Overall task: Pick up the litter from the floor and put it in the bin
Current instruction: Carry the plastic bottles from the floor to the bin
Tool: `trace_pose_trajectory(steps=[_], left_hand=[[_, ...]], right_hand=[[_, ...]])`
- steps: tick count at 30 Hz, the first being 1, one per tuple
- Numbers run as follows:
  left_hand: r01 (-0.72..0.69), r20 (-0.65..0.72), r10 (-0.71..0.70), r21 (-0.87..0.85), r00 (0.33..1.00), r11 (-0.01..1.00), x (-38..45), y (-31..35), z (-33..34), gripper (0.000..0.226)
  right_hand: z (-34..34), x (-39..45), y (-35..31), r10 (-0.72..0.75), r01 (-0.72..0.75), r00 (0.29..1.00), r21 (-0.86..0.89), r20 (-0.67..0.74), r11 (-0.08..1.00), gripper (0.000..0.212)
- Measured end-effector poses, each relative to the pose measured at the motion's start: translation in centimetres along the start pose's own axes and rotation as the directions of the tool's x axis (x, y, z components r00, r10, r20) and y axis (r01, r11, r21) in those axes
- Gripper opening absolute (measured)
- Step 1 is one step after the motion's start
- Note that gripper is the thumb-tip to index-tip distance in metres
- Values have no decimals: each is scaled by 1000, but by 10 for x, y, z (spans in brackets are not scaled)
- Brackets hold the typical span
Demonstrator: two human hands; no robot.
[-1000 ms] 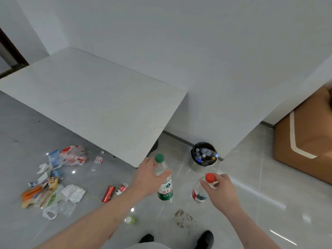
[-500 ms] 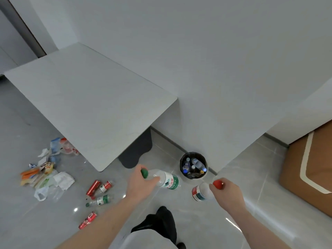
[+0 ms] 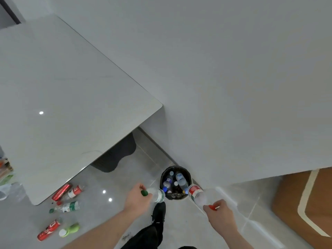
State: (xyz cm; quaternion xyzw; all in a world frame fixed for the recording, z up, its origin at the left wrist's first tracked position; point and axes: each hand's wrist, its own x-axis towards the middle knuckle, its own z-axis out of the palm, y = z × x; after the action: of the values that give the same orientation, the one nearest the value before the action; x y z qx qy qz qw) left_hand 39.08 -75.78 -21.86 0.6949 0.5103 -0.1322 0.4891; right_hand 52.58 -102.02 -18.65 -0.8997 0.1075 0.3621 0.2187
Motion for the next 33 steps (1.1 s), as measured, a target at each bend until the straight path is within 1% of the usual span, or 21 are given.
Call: trace_pose_trajectory(steps=[1,3,9,13,17,21,23,26,31,33], left_hand=[[-27,14,26,61,1000,998,14,7,14,15],[-65,44,60,121,997,991,42,18,44,17],[-31,47,25,148,999,988,135,17,136,15],[5,20,-7,115,1000,993,189,-8,185,16],[43,9,-44,61,999,997,228,-36,225,13],[83,53,-85,31,995,996,248,-63,254,10],[68,81,-72,47,994,997,255,-74,264,14],[19,161,-34,94,986,995,264,-86,272,20],[-16,277,-20,128,961,992,269,-90,274,29],[-9,294,-34,146,955,989,265,-87,270,33]], right_hand=[[0,21,-1,14,-14,1000,-1,14,1000,32],[5,59,-3,37,-36,999,-14,38,999,32],[43,184,-11,28,-20,995,-82,94,996,29],[86,263,-8,6,18,986,-139,167,990,31],[125,315,-3,-4,39,976,-158,217,987,31],[152,346,2,-52,90,974,-163,222,983,32],[162,357,4,-59,104,970,-186,235,977,31],[172,370,9,-69,132,967,-250,246,959,22],[173,375,13,-98,186,956,-313,277,931,30],[169,373,15,-100,200,951,-336,291,921,31]])
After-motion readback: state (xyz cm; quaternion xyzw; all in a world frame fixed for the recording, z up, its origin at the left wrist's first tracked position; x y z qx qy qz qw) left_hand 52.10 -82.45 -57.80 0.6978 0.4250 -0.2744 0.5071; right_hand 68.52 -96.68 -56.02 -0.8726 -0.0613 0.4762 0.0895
